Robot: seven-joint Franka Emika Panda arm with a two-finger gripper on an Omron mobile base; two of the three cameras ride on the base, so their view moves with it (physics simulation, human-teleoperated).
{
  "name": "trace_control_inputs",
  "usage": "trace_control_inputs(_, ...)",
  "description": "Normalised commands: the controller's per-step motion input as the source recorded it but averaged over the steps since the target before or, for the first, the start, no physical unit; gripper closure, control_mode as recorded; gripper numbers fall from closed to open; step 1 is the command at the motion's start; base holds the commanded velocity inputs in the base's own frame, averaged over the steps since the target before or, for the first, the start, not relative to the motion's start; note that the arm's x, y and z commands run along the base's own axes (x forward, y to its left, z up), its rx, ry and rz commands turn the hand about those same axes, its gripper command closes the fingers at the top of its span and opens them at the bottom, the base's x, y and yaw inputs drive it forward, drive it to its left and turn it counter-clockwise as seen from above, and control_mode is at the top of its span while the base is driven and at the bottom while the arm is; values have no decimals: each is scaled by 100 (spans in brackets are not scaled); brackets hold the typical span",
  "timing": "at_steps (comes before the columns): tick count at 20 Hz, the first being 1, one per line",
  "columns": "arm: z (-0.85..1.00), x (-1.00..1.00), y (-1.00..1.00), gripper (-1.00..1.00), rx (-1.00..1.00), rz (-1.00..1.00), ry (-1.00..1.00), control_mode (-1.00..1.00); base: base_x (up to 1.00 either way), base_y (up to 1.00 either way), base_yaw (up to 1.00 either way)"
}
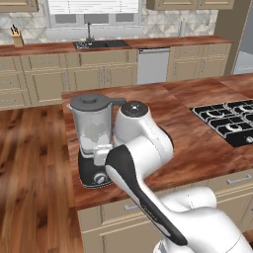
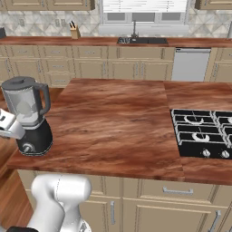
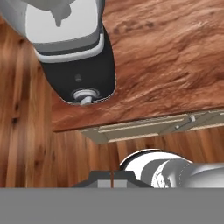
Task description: Grab the garlic and lime from the fridge, place them in the blender, close the lid, and turn on the blender to create a marinade.
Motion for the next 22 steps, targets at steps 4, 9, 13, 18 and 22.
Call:
trace_control_inputs(4,0,3,3,100,0,0,4,-100,0,0,0)
trace_control_inputs(9,-34,10,0,100,0,0,0,-100,0,0,0)
trace_control_inputs(13,-35,4,0,100,0,0,0,-100,0,0,0)
trace_control_inputs(18,-32,9,0,100,0,0,0,-100,0,0,0)
trace_control_inputs(22,-19,28,0,100,0,0,-1,-100,0,0,0)
